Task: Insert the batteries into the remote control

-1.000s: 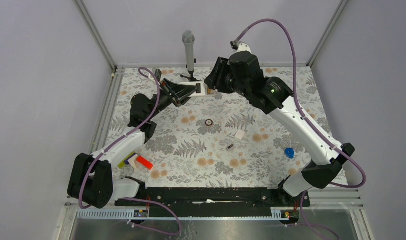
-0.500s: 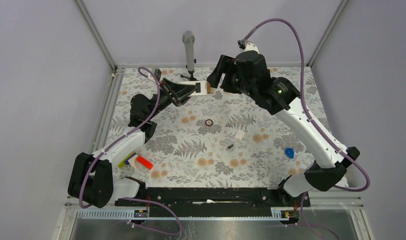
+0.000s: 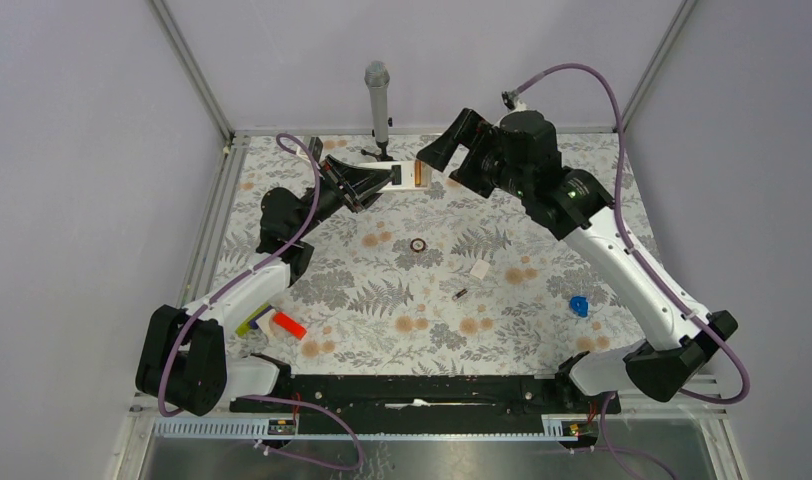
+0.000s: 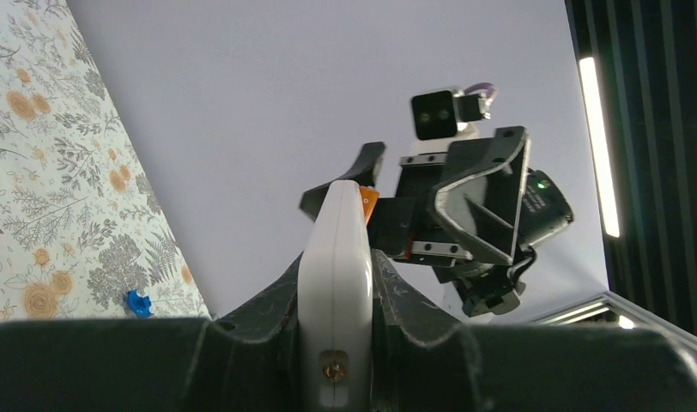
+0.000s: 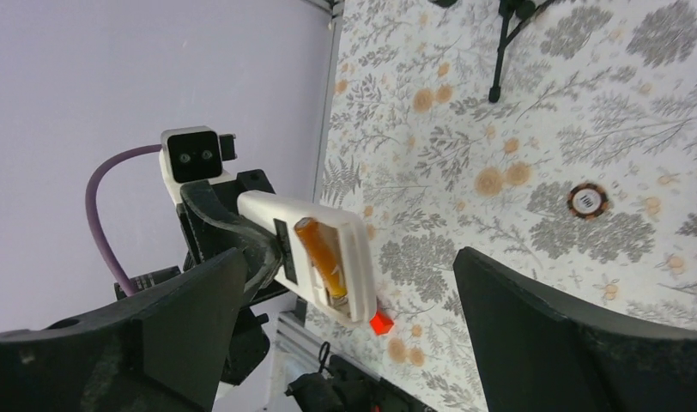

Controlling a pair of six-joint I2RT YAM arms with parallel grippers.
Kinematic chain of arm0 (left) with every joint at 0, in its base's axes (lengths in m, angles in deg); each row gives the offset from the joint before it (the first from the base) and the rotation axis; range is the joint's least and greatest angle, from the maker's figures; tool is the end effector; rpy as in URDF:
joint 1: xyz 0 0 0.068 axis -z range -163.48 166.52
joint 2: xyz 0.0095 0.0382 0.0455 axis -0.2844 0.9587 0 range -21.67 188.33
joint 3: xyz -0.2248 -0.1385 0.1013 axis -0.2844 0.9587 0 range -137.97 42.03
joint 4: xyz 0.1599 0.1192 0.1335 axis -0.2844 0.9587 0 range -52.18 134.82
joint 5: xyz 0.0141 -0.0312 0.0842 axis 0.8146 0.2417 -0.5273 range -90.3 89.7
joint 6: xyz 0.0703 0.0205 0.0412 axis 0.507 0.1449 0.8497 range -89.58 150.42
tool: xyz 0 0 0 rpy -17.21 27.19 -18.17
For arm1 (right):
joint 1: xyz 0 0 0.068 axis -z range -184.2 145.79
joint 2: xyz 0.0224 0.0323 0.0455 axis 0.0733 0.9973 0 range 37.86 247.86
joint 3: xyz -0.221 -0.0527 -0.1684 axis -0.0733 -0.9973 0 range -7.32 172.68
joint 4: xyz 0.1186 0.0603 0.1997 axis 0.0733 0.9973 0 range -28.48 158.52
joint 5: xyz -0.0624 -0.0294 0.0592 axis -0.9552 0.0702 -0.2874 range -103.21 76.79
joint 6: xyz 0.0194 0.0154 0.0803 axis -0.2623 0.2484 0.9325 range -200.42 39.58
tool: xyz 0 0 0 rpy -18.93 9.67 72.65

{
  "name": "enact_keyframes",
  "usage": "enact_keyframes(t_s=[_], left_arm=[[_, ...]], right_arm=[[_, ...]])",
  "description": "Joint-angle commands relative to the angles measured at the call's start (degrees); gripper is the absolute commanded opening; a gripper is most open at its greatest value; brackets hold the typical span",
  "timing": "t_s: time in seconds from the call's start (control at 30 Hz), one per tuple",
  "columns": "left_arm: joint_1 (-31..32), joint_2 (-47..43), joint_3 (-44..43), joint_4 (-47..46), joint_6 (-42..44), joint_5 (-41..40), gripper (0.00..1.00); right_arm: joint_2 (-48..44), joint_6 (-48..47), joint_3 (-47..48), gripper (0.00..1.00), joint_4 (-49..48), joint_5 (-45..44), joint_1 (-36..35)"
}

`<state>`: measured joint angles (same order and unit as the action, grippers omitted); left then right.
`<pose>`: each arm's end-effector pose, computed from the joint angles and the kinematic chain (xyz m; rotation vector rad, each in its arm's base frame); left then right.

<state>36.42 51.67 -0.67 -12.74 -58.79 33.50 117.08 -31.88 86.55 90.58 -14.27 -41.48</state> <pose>0.2588 -0.1372 0.3608 -0.3068 1.5448 -1.9333 0.2483 0.1873 0.4604 0.2053 1.9396 1.0166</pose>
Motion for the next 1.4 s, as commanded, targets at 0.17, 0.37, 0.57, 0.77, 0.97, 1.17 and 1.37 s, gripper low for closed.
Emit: enact_keyframes(t_s=[0.17,0.37,0.57,0.77,0.97,1.17,1.37], left_arm=[[-0.1,0.0,-3.1,-2.7,0.4,-0.5,0.00],[-0.1,-0.3,-3.1,-2.4,0.4,-0.6,0.00],[-0.1,-0.5,-2.9,-2.5,0.6,-0.4,0.00],[-0.1,-0.5,-2.7,-3.2,0.7,-0.6,0.00],[-0.1,-0.5,-2.4,-3.5,1.1,-0.5,0.00],[-0.1,-0.3,-2.0,-4.1,0.9,-0.7,0.00],[-0.1,-0.2,-1.8,-4.9,0.7,-0.7,0.00]], right_arm=[[-1.4,14.4,-7.0,1.00,-13.8,13.5,3.8],[-0.2,21.5,-10.0,1.00,-17.8,17.6,4.7],[-0.4,26.0,-12.2,0.99,-19.9,18.3,5.1],[-0.3,31.0,-15.3,0.90,-22.1,19.7,5.2],[-0.5,33.1,-17.7,0.87,-26.0,20.5,5.4],[-1.3,35.5,-20.5,0.88,-28.4,20.6,6.0],[-1.5,36.3,-20.9,0.91,-30.6,20.4,6.2]])
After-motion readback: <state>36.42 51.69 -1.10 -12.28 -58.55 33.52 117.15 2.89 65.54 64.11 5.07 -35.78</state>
